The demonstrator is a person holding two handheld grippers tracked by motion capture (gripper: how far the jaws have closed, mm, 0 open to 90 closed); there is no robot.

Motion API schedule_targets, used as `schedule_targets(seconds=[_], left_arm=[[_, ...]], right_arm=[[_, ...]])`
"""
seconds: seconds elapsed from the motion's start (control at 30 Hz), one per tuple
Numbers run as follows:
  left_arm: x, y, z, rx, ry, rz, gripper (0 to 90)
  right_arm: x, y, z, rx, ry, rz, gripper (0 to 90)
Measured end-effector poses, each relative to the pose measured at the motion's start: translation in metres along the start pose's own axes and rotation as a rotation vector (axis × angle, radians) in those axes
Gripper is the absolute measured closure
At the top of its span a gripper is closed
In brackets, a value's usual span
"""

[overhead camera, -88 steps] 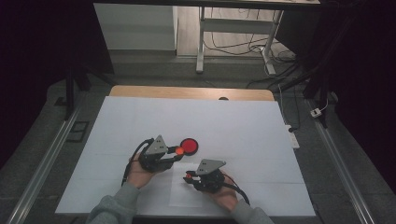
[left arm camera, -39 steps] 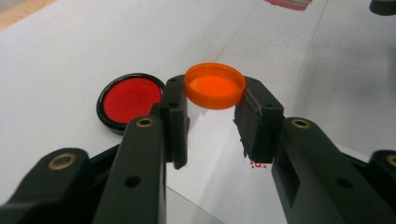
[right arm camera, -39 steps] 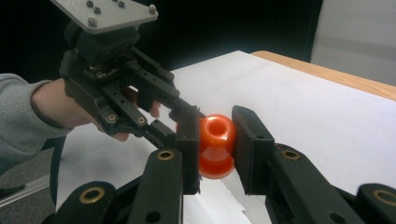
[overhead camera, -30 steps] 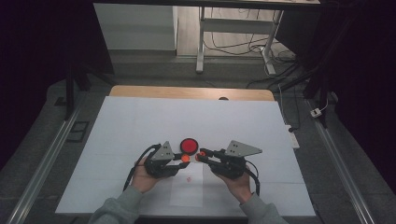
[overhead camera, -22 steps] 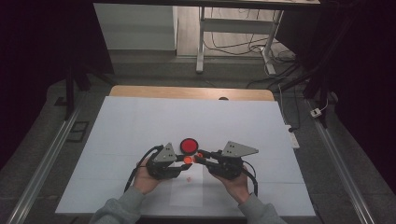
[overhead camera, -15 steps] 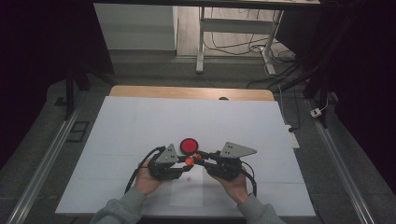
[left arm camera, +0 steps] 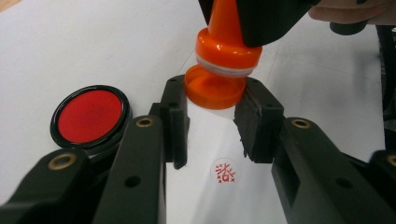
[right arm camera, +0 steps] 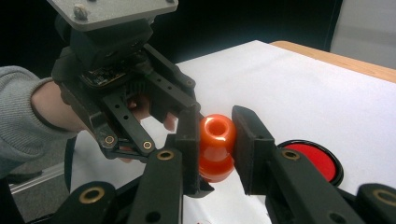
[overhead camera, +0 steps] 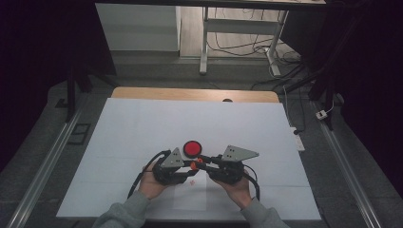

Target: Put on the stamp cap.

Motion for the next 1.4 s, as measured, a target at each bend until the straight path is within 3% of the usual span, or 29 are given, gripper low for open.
schedule_targets(seconds=[0.63, 1.4], left_arm=[[-0.001, -0.002, 0.001, 0.006, 0.000, 0.008, 65.4], [0.001, -0.008, 0.003, -0.019, 0.034, 0.039, 65.7]], right_arm=[[0.003, 0.000, 0.003, -0.003, 0.015, 0.003, 72.3], [0.013, 0.001, 0.005, -0.018, 0.011, 0.028, 73.0]])
Point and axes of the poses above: each handheld gripper's, and its own axes: z roughly forward along the jaws, x roughly out of its underside, y roughly to its left, the point moved 2 cm from there along z, roughly forward along the jaws, and after that the axes turned 4 degrees about -z, right-handed, at the moved point
